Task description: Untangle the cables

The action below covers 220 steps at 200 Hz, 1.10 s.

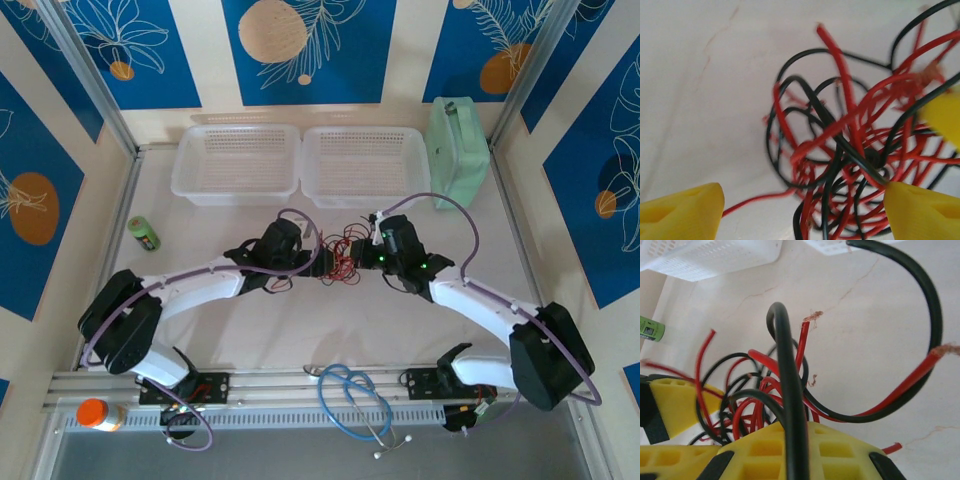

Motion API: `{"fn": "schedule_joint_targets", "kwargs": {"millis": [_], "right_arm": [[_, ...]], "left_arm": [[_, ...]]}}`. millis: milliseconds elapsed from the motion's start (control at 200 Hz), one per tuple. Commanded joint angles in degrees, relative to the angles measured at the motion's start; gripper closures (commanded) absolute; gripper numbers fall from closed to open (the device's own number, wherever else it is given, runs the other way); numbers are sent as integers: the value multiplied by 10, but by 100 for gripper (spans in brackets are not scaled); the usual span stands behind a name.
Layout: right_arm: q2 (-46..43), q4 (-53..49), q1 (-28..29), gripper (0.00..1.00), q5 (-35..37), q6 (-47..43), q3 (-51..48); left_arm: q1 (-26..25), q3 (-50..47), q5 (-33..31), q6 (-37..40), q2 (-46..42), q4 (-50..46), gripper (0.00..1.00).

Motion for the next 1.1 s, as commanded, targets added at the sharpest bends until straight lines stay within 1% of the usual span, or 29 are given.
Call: {"fn": "schedule_joint_targets", "kwargs": {"millis": [0,125,290,375,495,640,725,830,950,975,1025,1095], "right_arm": [[-21,12,1,100,23,-21,-15],[-31,17,0,100,23,-12,-29],[-33,19,0,100,13,-6,-35],[-34,18,0,100,12,-5,-35],[-37,17,1,100,13,-5,-37],[-40,16,1,100,14,-4,-39],[-43,15,1,100,16,-3,-40],[-47,16,0,100,15,0,-43],[-52,21,-2,100,15,4,-46],[-52,21,-3,100,15,7,-47],[-53,22,-4,100,16,10,-49],[-57,23,-8,100,18,19,-53]], "left_arm": [[-2,22,-1,-10,-2,-14,18],[-2,14,2,-4,4,17,19],[-2,-10,21,-11,24,94,23],[-1,-14,33,-16,34,127,23],[-1,-1,39,-16,52,126,23],[3,7,41,-20,73,128,29],[4,4,45,-24,81,141,37],[5,-2,52,-29,88,161,51],[6,-9,71,-34,99,193,62],[6,-11,75,-36,102,203,66],[6,-15,80,-40,105,217,75],[6,-20,75,-44,106,226,98]]}}
